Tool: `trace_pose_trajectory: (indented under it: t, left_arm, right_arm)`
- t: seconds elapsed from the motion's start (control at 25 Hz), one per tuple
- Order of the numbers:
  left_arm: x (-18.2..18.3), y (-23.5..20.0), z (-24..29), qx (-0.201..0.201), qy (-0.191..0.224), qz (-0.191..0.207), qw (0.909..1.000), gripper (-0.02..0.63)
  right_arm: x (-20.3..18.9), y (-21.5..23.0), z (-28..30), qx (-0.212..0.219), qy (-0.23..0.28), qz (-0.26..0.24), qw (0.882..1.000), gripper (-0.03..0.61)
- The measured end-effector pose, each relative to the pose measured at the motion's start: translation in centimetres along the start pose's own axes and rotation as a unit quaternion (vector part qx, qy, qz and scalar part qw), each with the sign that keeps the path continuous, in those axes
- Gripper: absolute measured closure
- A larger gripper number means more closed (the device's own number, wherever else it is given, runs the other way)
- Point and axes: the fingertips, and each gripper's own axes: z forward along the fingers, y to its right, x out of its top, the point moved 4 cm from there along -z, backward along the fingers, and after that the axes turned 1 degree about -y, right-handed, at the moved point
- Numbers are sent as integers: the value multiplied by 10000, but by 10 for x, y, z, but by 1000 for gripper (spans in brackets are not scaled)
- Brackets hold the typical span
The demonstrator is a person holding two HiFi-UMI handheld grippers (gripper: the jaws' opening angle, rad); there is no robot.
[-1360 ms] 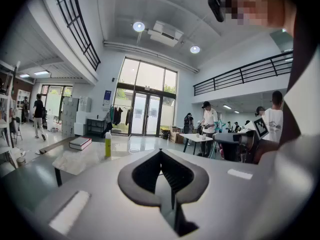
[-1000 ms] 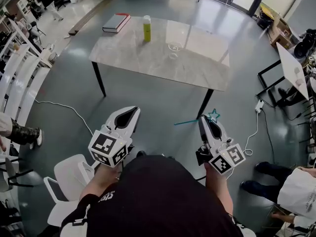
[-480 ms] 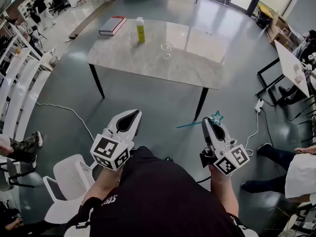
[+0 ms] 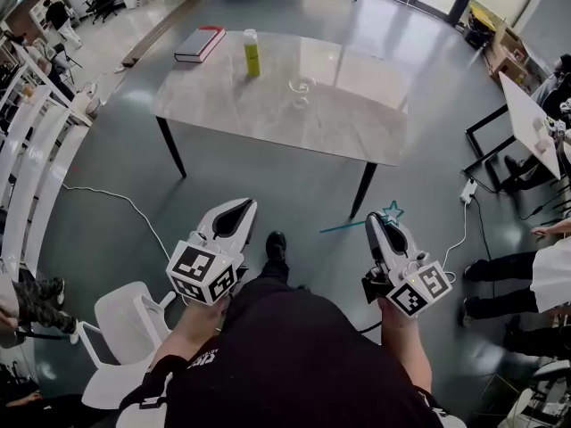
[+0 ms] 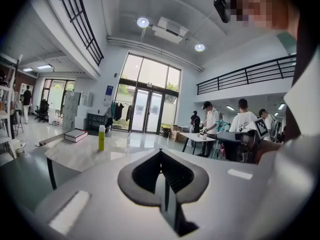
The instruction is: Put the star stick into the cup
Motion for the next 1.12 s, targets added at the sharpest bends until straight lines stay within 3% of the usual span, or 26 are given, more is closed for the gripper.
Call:
trace_pose_trajectory:
  t: [0.32, 0.6, 1.12]
  left_arm:
    - [24, -48, 65, -233, 31, -1, 9997, 611]
    - [53, -108, 117, -300, 102, 88, 9995, 611]
    - [70, -174, 147, -488, 64, 29, 9988, 611]
  right_arm:
    - [17, 38, 53, -268, 56, -11, 9996, 557]
    - [35, 65, 132, -244, 108, -73, 9996, 557]
    - [35, 64, 235, -41, -132, -12, 9999, 557]
